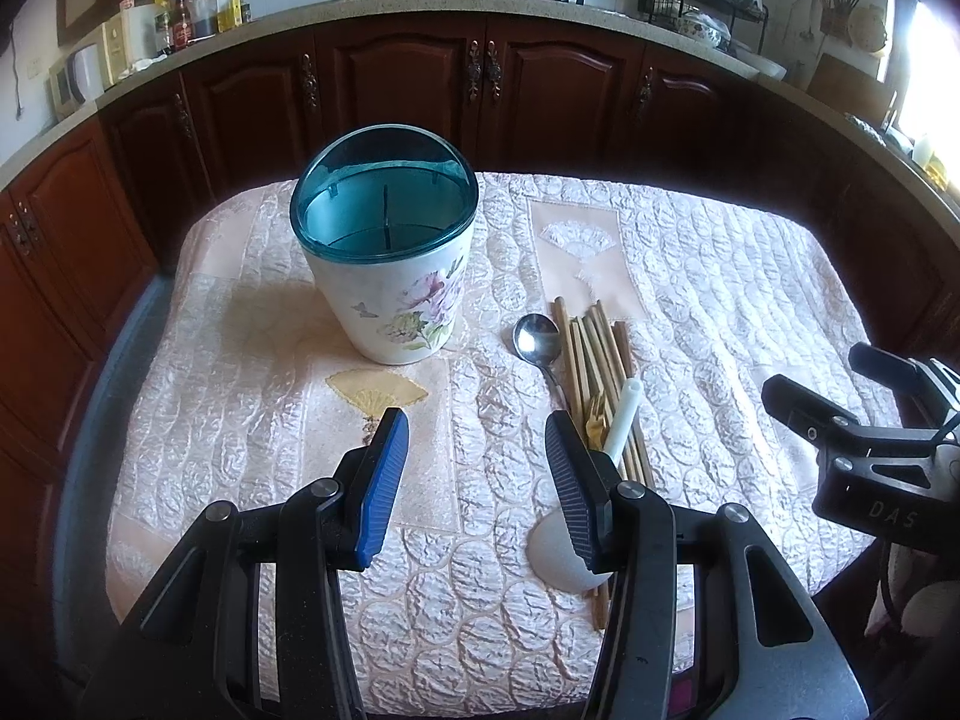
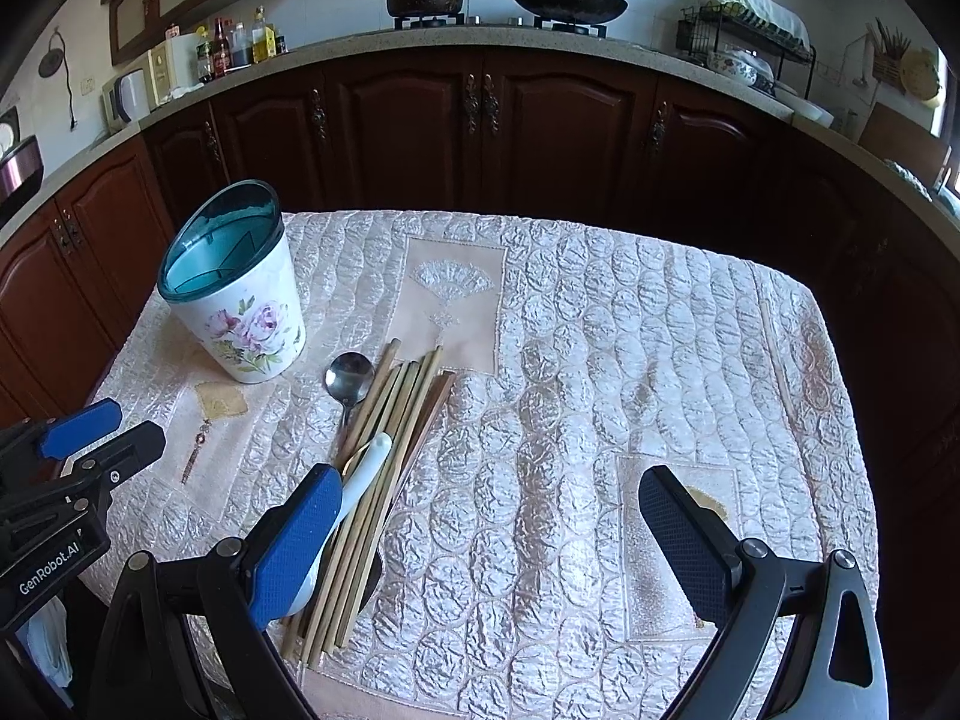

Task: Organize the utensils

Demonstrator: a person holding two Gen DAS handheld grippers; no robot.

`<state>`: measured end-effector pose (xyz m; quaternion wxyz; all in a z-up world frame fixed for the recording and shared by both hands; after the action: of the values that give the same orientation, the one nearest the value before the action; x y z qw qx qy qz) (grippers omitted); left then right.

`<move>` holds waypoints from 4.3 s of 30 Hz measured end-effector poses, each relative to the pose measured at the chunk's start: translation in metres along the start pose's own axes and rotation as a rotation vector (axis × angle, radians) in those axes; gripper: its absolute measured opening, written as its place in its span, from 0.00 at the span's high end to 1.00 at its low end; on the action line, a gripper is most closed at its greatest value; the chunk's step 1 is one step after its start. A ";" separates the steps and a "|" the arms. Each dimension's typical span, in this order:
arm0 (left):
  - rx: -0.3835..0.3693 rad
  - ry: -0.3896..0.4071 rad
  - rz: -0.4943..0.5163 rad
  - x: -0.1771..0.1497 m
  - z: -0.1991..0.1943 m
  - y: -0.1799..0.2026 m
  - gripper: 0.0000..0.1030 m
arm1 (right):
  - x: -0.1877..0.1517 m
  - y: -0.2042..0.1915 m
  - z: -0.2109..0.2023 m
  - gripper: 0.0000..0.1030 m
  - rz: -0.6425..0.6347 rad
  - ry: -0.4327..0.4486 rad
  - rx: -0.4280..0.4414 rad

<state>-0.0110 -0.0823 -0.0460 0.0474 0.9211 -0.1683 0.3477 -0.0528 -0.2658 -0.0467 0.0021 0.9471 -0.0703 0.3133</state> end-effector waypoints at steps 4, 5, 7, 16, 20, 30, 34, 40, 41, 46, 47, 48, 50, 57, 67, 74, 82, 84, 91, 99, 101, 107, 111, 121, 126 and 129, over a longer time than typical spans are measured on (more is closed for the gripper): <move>0.003 -0.013 -0.004 -0.002 0.004 -0.002 0.54 | -0.001 -0.001 0.002 0.03 -0.006 -0.011 -0.002; 0.004 -0.016 -0.006 -0.002 0.004 -0.002 0.54 | -0.001 -0.001 0.003 0.03 -0.008 -0.012 -0.002; 0.006 -0.019 -0.007 -0.003 0.006 -0.003 0.54 | -0.001 -0.002 0.003 0.03 -0.012 -0.014 -0.003; 0.003 -0.026 -0.014 -0.006 0.008 -0.006 0.54 | -0.003 -0.006 0.007 0.04 -0.021 -0.027 -0.002; -0.009 -0.031 -0.018 -0.007 0.009 -0.007 0.54 | -0.006 -0.005 0.010 0.03 -0.007 -0.040 0.014; -0.230 -0.107 0.014 -0.014 0.026 0.023 0.54 | -0.017 0.012 0.037 0.13 0.067 -0.098 0.101; -0.291 -0.139 0.085 -0.010 0.041 0.045 0.54 | -0.021 0.020 0.049 0.22 0.091 -0.125 0.119; -0.355 -0.218 0.143 -0.015 0.076 0.070 0.54 | -0.025 0.027 0.058 0.22 0.124 -0.156 0.155; -0.359 -0.237 0.151 -0.017 0.083 0.073 0.55 | -0.026 0.028 0.059 0.22 0.130 -0.161 0.164; -0.355 -0.267 0.188 -0.021 0.101 0.085 0.67 | -0.026 0.028 0.070 0.22 0.172 -0.176 0.207; -0.358 -0.275 0.187 -0.022 0.104 0.086 0.73 | -0.026 0.027 0.072 0.22 0.172 -0.180 0.213; -0.366 -0.274 0.180 -0.022 0.106 0.086 0.74 | -0.025 0.025 0.074 0.24 0.164 -0.182 0.215; -0.372 -0.263 0.175 -0.020 0.108 0.087 0.87 | -0.024 0.018 0.080 0.35 0.154 -0.188 0.229; -0.383 -0.252 0.134 -0.023 0.104 0.074 0.89 | -0.016 -0.002 0.098 0.54 0.160 -0.212 0.300; -0.397 -0.201 -0.001 -0.016 0.077 0.022 0.89 | 0.002 -0.036 0.136 0.65 0.095 -0.252 0.315; -0.445 -0.204 -0.093 -0.015 0.072 -0.003 0.89 | 0.005 -0.057 0.161 0.71 0.043 -0.298 0.310; -0.417 -0.203 -0.108 -0.019 0.071 -0.013 0.89 | 0.004 -0.063 0.178 0.72 0.102 -0.325 0.343; -0.415 -0.203 -0.104 -0.021 0.070 -0.012 0.89 | 0.004 -0.064 0.177 0.76 0.123 -0.328 0.363; -0.403 -0.187 -0.110 -0.017 0.067 -0.017 0.89 | 0.007 -0.040 0.157 0.89 0.162 -0.310 0.392; -0.405 -0.154 -0.119 -0.010 0.053 -0.020 0.89 | 0.005 -0.024 0.120 0.90 0.155 -0.270 0.437; -0.402 -0.144 -0.117 -0.008 0.048 -0.021 0.89 | 0.004 -0.021 0.115 0.90 0.150 -0.267 0.431; -0.398 -0.139 -0.122 -0.010 0.043 -0.019 0.89 | -0.018 -0.017 0.134 0.90 0.150 -0.343 0.377; -0.390 -0.133 -0.119 -0.012 0.037 -0.021 0.89 | -0.021 -0.007 0.133 0.87 0.193 -0.349 0.377; -0.381 -0.130 -0.129 -0.013 0.037 -0.024 0.89 | -0.013 0.012 0.131 0.85 0.266 -0.361 0.396; -0.379 -0.133 -0.131 -0.014 0.039 -0.024 0.89 | -0.007 0.025 0.131 0.83 0.283 -0.350 0.387; -0.379 -0.134 -0.134 -0.013 0.041 -0.024 0.89 | -0.004 0.029 0.130 0.84 0.261 -0.341 0.384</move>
<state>0.0134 -0.0647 -0.0852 0.2317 0.9260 -0.1718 0.2436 0.0173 -0.3007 -0.1549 -0.2293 0.9521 -0.1305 0.1547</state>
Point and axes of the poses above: each gripper's, at about its wrist camera, not at the fingertips, and z roughly the way its jaws point, y to its right, x to its top, the point moved 8 cm from there along z, roughly the way its jaws point, and after that the axes turned 7 degrees about z, right-handed, at the moved point
